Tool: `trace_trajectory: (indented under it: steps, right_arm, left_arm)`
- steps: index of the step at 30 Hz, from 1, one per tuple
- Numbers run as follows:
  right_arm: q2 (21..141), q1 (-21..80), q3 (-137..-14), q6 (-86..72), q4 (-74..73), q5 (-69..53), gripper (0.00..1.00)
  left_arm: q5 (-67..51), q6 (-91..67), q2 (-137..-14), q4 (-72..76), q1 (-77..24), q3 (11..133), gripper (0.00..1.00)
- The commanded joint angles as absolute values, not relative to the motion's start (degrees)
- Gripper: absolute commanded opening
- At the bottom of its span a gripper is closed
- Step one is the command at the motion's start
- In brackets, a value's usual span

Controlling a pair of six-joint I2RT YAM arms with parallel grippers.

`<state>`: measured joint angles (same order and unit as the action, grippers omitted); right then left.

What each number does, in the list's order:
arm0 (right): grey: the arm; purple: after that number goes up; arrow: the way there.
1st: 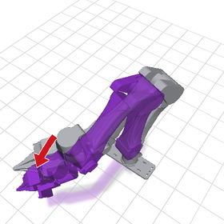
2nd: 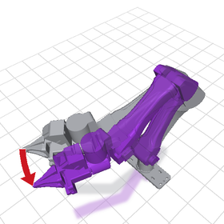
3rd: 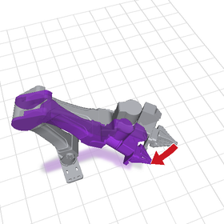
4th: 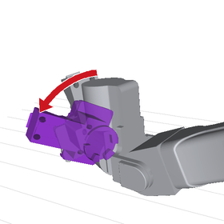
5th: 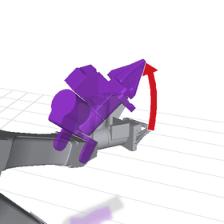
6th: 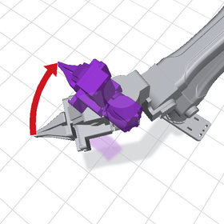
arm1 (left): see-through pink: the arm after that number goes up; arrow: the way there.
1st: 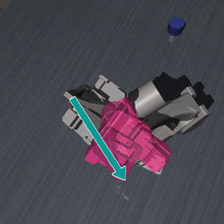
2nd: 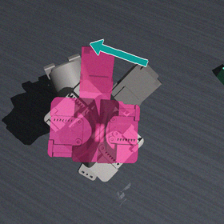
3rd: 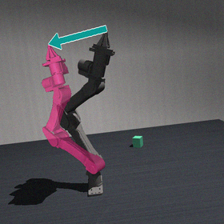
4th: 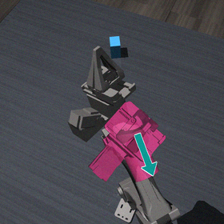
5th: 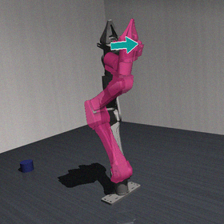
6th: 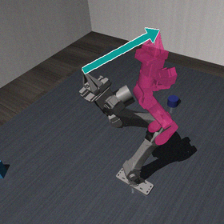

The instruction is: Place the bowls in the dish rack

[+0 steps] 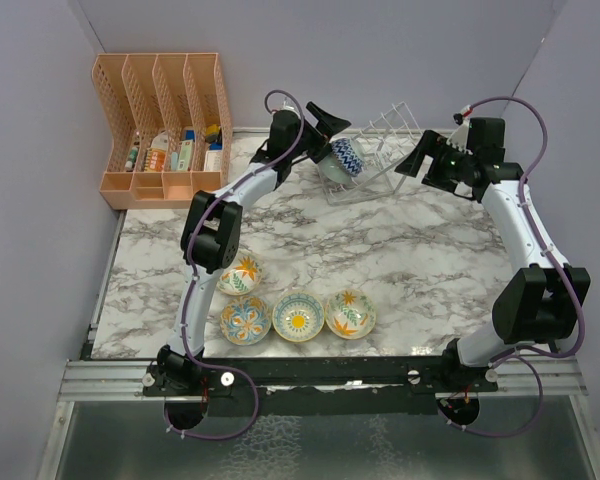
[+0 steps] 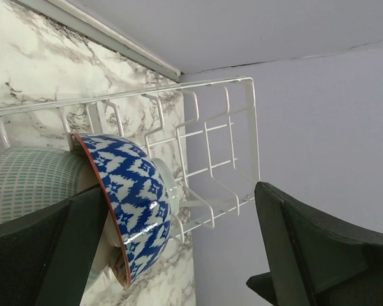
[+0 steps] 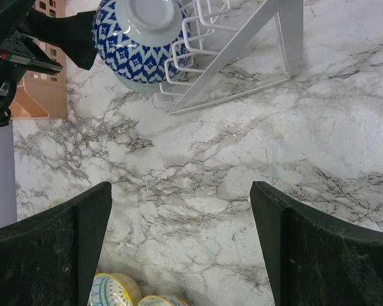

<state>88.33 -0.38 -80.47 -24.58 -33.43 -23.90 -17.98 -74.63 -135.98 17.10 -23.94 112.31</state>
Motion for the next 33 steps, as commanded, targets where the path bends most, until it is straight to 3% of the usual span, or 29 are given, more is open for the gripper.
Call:
trace_trajectory:
  steps: [1, 23, 33]
  right_arm:
    - [87.2, -0.6, -79.6, -24.2, -32.5, -25.2, 0.89]
    - [86.8, -0.6, -79.0, -24.3, -32.2, -25.5, 0.89]
    - [86.5, -0.6, -78.5, -24.5, -31.8, -25.4, 0.89]
  left_arm:
    - [-19.4, -71.8, -135.8, 13.9, -23.3, 115.2, 0.99]
    - [-20.1, -70.2, -133.6, 12.6, -21.4, 113.2, 0.99]
    - [-17.6, -69.3, -127.1, 13.9, -19.4, 102.7, 0.99]
